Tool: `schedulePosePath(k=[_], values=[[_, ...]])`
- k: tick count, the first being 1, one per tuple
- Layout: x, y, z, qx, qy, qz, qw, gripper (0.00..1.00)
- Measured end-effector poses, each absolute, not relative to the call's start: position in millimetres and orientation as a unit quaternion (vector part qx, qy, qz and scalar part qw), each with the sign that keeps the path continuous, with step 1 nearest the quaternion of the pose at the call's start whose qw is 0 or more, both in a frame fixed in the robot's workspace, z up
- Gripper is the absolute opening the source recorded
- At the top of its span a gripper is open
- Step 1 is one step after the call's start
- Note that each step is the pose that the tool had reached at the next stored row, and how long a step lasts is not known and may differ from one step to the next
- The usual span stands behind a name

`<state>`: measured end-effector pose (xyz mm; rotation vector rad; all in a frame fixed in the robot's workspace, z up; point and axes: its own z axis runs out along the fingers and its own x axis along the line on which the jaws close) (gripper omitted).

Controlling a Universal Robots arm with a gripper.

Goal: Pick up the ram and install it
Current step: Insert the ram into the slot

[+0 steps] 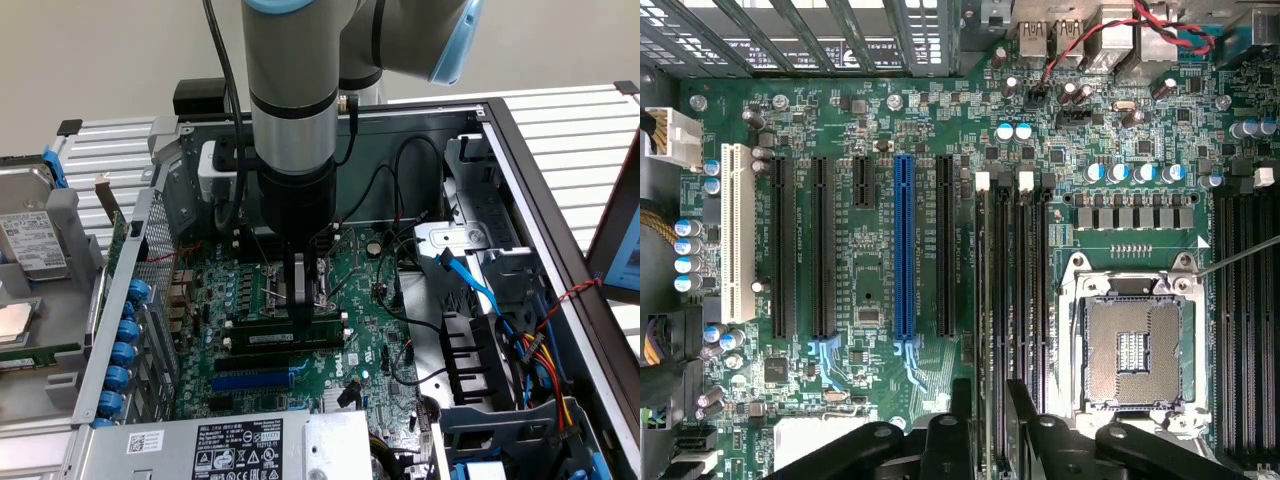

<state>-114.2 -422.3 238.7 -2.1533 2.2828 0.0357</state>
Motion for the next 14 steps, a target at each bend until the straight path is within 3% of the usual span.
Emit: schedulePosePath(k=[6, 7, 12, 13, 14], values=[[-114.2, -422.3, 238.7, -0.686, 0.727, 0.011, 0.002, 0.26], [-114.2, -422.3, 238.7, -0.686, 0.727, 0.011, 0.002, 0.19], [-114.2, -422.3, 238.7, -0.686, 0.727, 0.011, 0.002, 0.16], [-114.2, -422.3, 238.7, -0.686, 0.727, 0.011, 0.002, 0.1], [-114.2, -422.3, 238.7, -0.686, 0.727, 0.011, 0.002, 0.1]])
